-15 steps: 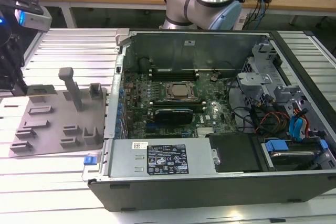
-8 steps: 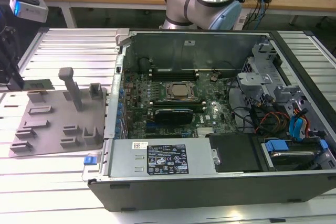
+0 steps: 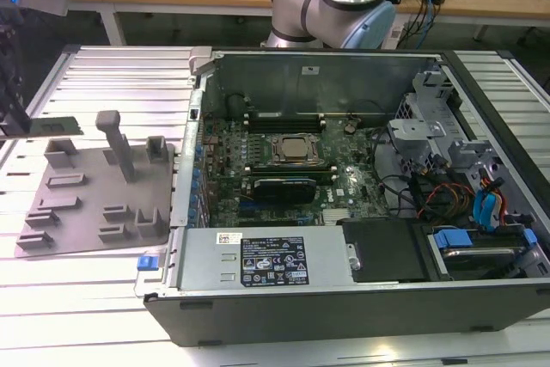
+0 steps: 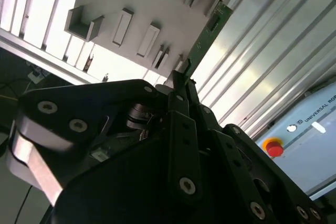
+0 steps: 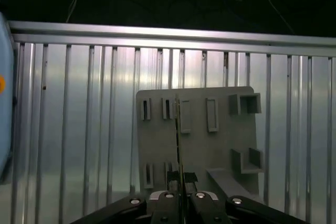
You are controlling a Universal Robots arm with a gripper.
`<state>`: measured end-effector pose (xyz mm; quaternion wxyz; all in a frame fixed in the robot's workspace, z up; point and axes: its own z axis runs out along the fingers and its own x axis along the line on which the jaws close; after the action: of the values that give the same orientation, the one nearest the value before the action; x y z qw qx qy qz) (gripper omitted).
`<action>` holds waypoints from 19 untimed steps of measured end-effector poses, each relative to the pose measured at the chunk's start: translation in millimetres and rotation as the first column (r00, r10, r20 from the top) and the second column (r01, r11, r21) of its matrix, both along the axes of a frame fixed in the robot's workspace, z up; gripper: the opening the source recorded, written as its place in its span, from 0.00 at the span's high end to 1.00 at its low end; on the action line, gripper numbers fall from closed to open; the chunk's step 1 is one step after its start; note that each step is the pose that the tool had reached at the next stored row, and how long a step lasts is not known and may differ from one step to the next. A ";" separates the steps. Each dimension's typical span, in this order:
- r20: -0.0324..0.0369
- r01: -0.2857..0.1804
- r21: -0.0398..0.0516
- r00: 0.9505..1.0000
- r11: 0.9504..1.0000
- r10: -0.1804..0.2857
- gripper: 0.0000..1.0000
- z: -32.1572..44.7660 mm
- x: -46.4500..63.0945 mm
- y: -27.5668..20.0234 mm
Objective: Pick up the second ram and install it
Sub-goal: 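Pick up the second ram and move it above second insertion slot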
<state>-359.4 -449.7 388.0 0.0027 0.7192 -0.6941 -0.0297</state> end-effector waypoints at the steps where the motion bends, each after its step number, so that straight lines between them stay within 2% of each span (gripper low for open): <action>1: 0.000 0.000 0.000 1.000 1.000 0.000 0.89 5.8 0.0 0.0; 3: 0.000 0.000 0.000 1.000 1.000 0.000 0.89 21.4 0.0 0.0; 4: 0.000 0.000 0.000 1.000 1.000 0.000 0.89 26.2 0.0 0.0; 5: 0.000 0.000 0.000 1.000 1.000 0.000 0.89 27.9 0.0 0.0; 11: 0.000 0.000 0.000 1.000 1.000 0.000 0.89 28.2 4.0 0.0; 14: 0.000 0.000 0.000 1.000 1.000 0.000 0.89 28.0 16.5 0.0; 16: 0.000 0.000 0.000 1.000 1.000 0.000 0.89 27.9 32.4 -0.1; 18: 0.000 0.000 0.000 1.000 1.000 0.000 0.89 27.8 39.7 0.0; 19: 0.000 0.000 0.000 1.000 1.000 0.000 0.89 27.8 46.8 0.0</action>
<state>-312.7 -449.7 415.8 0.0029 0.7192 -0.6942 -0.0296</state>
